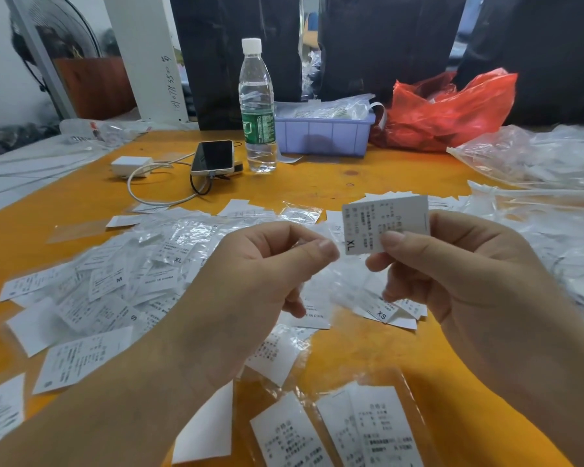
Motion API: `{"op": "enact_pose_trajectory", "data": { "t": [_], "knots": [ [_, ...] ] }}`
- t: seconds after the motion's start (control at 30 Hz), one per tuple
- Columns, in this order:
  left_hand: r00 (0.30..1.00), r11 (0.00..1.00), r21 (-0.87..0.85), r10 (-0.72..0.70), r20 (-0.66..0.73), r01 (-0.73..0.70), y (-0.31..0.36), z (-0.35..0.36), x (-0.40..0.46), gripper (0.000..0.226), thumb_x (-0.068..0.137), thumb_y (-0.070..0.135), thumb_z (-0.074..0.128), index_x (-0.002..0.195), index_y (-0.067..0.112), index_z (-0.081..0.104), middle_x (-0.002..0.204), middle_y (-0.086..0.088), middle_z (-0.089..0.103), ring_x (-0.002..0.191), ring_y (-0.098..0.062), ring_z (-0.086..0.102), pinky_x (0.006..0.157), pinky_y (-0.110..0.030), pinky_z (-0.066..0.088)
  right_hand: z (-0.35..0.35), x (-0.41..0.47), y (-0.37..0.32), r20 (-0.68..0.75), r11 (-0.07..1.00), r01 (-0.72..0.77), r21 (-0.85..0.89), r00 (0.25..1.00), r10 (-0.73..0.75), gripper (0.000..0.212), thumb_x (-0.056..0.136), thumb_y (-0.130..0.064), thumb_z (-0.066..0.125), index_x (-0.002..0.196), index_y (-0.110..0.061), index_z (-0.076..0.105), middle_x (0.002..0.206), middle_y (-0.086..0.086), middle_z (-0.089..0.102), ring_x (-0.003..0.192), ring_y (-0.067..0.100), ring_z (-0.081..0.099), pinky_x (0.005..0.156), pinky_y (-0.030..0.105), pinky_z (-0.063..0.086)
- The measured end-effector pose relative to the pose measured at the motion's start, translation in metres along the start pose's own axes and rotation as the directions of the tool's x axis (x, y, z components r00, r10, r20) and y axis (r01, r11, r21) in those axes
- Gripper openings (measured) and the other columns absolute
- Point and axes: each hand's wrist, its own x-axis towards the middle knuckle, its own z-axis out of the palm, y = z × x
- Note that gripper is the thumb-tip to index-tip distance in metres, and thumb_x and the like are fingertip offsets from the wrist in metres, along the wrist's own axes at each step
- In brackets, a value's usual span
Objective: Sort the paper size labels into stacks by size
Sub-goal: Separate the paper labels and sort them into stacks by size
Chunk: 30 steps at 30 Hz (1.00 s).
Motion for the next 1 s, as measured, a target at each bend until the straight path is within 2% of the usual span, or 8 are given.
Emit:
{"op": "enact_pose_trajectory", "data": {
  "t": [0.07,0.17,0.4,0.47,0.53,0.63,0.87,1.0],
  "knots": [
    [1.000,1.000,-0.005,-0.003,0.011,0.003,0.0003,0.0005,-0.0002,0.013,0.072,0.034,0.068,0.070,0.024,0.076,0.054,0.004,0.056,0.048,-0.008,0.049,0.052,-0.018,0.048,0.0021,-0.0010,0.0010,0.016,1.000,-0.009,-0.018,1.000,0.009,0.026,0.062,-0.025,0.082,0.087,-0.025,0.079,0.072,0.011,0.072,0.056,0.016,0.059,0.055,0.023,0.053],
    [1.000,1.000,-0.004,-0.001,0.013,0.001,0.0006,0.0004,-0.0001,0.013,0.072,0.035,0.067,0.069,0.026,0.076,0.053,0.006,0.057,0.049,-0.008,0.049,0.052,-0.018,0.048,0.0042,-0.0015,0.0014,0.038,1.000,-0.013,-0.019,0.999,0.014,0.026,0.061,-0.031,0.069,0.085,-0.028,0.080,0.072,0.010,0.072,0.056,0.016,0.057,0.056,0.022,0.054],
    [1.000,0.999,-0.042,0.001,-0.001,-0.001,0.0008,0.0005,-0.0005,0.011,0.072,0.034,0.078,0.068,0.024,0.075,0.055,0.002,0.055,0.048,-0.010,0.049,0.050,-0.021,0.048,0.0046,-0.0001,0.0020,0.075,0.998,-0.033,-0.060,0.996,0.037,0.030,0.060,-0.026,0.070,0.089,-0.025,0.078,0.072,0.010,0.073,0.056,0.016,0.059,0.054,0.021,0.053],
    [1.000,0.999,-0.049,0.002,-0.008,-0.003,0.0016,0.0004,-0.0014,0.015,0.070,0.038,0.069,0.067,0.024,0.074,0.057,-0.001,0.055,0.048,-0.010,0.048,0.050,-0.021,0.049,0.0050,-0.0003,0.0018,0.101,0.995,-0.017,-0.096,0.995,0.026,0.025,0.062,-0.023,0.076,0.087,-0.025,0.078,0.072,0.009,0.073,0.057,0.015,0.060,0.053,0.021,0.053],
    [1.000,0.999,-0.044,0.011,-0.007,-0.012,0.0021,0.0008,-0.0015,0.015,0.074,0.036,0.076,0.065,0.025,0.073,0.056,0.002,0.056,0.048,-0.010,0.047,0.050,-0.021,0.048,0.0046,-0.0009,0.0027,0.125,0.991,0.006,-0.131,0.992,0.010,0.022,0.066,-0.017,0.083,0.086,-0.027,0.079,0.072,0.008,0.073,0.058,0.014,0.060,0.053,0.021,0.053],
    [1.000,0.999,-0.030,0.023,-0.020,-0.024,0.0012,0.0019,-0.0014,0.016,0.074,0.035,0.066,0.064,0.026,0.072,0.052,0.008,0.059,0.047,-0.008,0.047,0.049,-0.019,0.047,0.0038,-0.0014,0.0042,0.149,0.990,0.022,-0.143,0.989,-0.001,0.022,0.070,-0.020,0.068,0.087,-0.029,0.079,0.073,0.007,0.073,0.060,0.012,0.062,0.054,0.022,0.052],
    [0.998,0.998,0.025,0.053,-0.017,-0.052,0.0017,0.0027,-0.0015,0.019,0.077,0.040,0.061,0.070,0.026,0.072,0.050,0.013,0.060,0.048,-0.007,0.048,0.055,-0.019,0.052,0.0026,-0.0011,0.0070,0.195,0.979,0.022,-0.202,0.981,0.018,0.018,0.071,-0.022,0.067,0.084,-0.027,0.078,0.071,0.006,0.071,0.062,0.014,0.062,0.056,0.025,0.051],
    [0.999,0.996,0.073,0.045,-0.004,-0.045,0.0016,0.0035,-0.0025,0.027,0.076,0.044,0.060,0.077,0.018,0.067,0.048,0.014,0.060,0.056,-0.008,0.055,0.067,-0.035,0.058,0.0037,-0.0007,0.0079,0.228,0.980,0.008,-0.197,0.973,0.038,0.017,0.071,-0.022,0.067,0.083,-0.026,0.079,0.067,0.004,0.070,0.060,0.010,0.061,0.056,0.022,0.051]
  ]
}}
